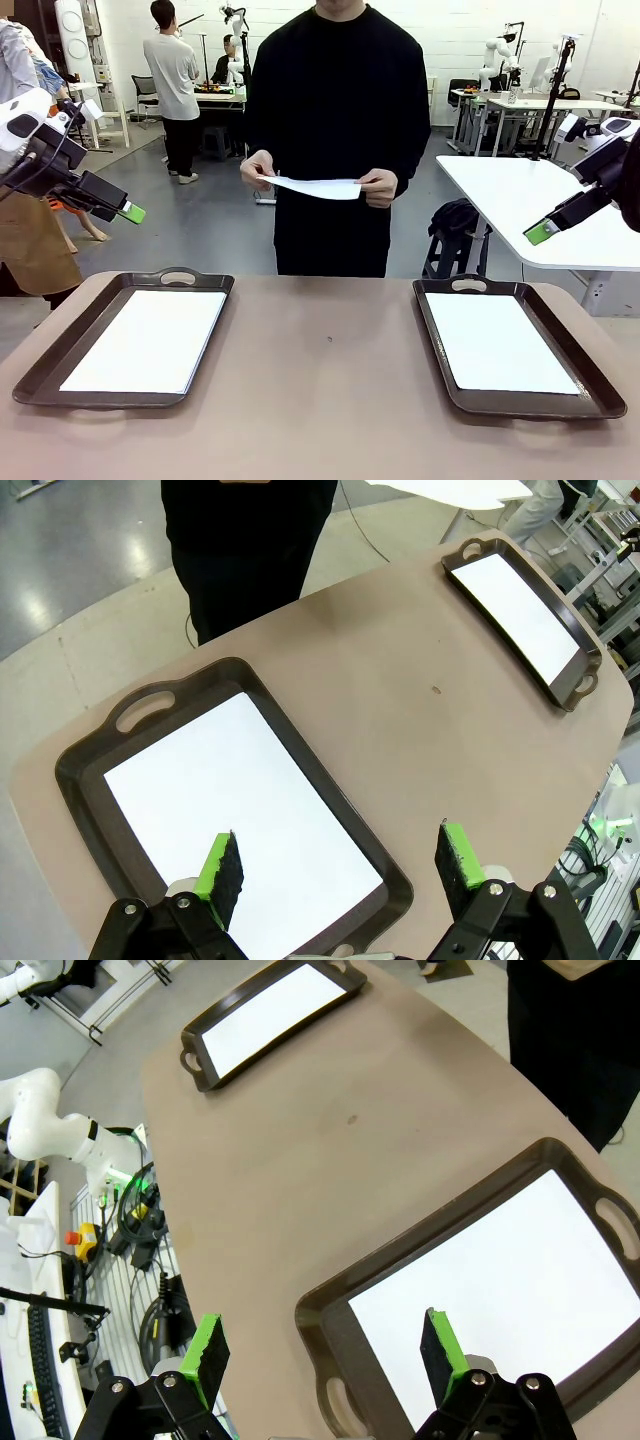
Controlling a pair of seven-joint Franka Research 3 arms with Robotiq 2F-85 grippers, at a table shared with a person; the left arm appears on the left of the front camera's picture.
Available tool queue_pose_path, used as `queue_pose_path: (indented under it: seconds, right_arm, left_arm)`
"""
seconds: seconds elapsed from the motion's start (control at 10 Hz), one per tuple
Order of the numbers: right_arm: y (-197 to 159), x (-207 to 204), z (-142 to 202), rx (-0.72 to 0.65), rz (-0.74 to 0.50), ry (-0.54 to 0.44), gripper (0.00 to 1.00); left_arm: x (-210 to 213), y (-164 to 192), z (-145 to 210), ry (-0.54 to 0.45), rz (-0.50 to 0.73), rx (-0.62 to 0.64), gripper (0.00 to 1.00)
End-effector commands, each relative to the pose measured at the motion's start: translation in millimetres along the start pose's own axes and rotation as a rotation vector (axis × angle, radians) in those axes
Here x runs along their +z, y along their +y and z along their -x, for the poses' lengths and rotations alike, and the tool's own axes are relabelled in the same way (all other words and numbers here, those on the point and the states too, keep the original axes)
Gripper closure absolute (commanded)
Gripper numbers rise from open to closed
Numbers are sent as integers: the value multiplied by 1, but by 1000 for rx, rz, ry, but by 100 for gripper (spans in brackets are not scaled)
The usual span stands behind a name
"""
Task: Sort the A4 documents.
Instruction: Receive the A4 Paper.
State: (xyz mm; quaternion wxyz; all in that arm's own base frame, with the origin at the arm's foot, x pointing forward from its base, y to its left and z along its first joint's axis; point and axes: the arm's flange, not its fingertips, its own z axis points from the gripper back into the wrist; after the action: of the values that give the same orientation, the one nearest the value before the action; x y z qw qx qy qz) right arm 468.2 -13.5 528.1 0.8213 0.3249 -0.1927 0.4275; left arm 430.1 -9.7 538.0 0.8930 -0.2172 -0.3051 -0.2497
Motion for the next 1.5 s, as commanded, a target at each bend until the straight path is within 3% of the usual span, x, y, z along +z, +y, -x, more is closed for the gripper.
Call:
queue_pose_path:
  seconds: [0.0, 1.4]
  right_arm:
    - [0, 0, -1, 1, 4, 0, 0]
    - [0, 0, -1, 1, 4, 0, 0]
  left_arm:
    - [1, 0, 0, -2, 3, -9, 0]
    - [1, 0, 0, -2, 3, -9, 0]
